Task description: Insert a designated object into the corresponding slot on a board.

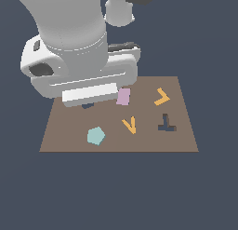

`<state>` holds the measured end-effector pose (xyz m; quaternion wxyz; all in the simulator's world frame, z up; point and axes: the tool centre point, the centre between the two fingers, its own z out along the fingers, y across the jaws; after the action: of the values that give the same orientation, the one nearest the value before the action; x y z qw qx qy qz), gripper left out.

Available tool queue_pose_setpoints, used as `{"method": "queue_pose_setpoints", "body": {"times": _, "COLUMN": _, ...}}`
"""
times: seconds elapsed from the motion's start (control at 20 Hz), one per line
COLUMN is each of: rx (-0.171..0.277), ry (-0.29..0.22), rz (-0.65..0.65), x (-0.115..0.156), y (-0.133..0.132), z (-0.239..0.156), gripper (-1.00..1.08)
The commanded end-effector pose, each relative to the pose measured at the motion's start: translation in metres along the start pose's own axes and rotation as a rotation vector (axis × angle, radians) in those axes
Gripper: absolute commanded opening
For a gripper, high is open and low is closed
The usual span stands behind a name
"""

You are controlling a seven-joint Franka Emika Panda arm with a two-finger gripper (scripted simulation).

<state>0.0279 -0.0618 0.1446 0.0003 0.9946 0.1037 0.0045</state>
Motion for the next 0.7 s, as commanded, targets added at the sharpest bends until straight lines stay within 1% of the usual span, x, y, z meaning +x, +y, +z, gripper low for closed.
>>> {"method": "queue_pose_setpoints", "body": {"times": 0.0, "rx": 0.001, "ry": -0.001, "rz": -0.063, "x": 0.008, "y": 0.006, "z": 0.013, "gripper": 1.0}}
{"method": "queue_pose_setpoints", "body": {"times": 0.35, "rx": 0.003, "ry": -0.004, "rz": -0.251, "x": 0.037, "y": 0.02, "z": 0.052, "gripper": 1.0}}
{"method": "queue_pose_setpoints", "body": {"times": 0.65, "rx": 0.004, "ry": -0.006, "rz": -0.369, "x": 0.056, "y": 0.026, "z": 0.077, "gripper": 1.0}}
